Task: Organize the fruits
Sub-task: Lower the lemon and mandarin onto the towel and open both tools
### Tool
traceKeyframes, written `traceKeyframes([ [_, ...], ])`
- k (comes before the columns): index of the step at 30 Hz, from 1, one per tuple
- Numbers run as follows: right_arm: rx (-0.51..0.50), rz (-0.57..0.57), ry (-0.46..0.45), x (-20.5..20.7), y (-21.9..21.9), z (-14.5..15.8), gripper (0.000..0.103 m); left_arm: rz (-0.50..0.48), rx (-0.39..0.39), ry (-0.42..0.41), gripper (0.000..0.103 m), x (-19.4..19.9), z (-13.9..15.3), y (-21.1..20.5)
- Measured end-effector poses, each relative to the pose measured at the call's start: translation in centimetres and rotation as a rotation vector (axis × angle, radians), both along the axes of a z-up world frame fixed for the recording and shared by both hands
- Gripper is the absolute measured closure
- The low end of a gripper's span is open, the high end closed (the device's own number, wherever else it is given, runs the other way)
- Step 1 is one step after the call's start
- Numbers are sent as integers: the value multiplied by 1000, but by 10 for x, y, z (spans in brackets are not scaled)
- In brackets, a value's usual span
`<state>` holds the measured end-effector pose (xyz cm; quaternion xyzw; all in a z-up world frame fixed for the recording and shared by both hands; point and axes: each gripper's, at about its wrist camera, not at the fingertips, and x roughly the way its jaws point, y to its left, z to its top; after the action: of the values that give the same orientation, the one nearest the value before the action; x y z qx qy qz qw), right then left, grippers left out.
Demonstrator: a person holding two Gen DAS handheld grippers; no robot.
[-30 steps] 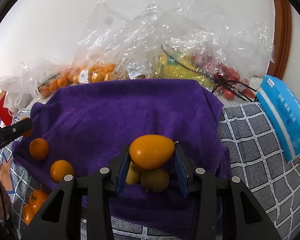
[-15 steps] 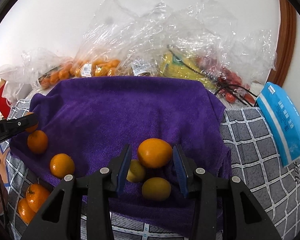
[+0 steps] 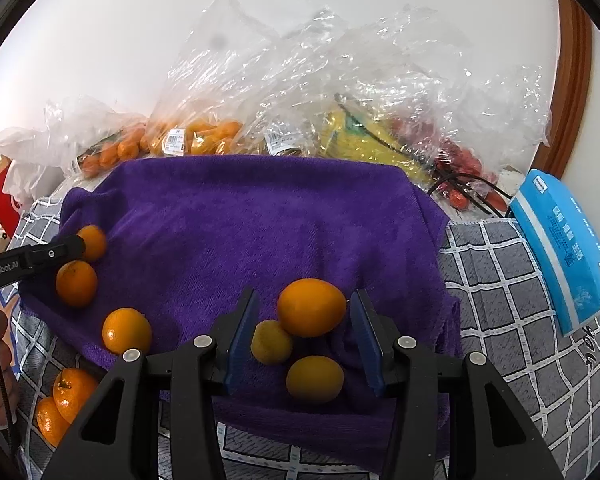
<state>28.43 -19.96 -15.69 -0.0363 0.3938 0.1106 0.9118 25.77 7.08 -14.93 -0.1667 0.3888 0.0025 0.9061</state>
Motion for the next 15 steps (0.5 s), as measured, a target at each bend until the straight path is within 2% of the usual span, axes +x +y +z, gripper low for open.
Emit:
traceKeyframes([
  [8, -11, 2, -24, -4, 1, 3, 55, 1, 3, -5, 73, -2, 1, -1],
  [15, -11, -5, -55, -10, 2, 10, 55, -2, -40, -20, 71, -7, 7, 3],
])
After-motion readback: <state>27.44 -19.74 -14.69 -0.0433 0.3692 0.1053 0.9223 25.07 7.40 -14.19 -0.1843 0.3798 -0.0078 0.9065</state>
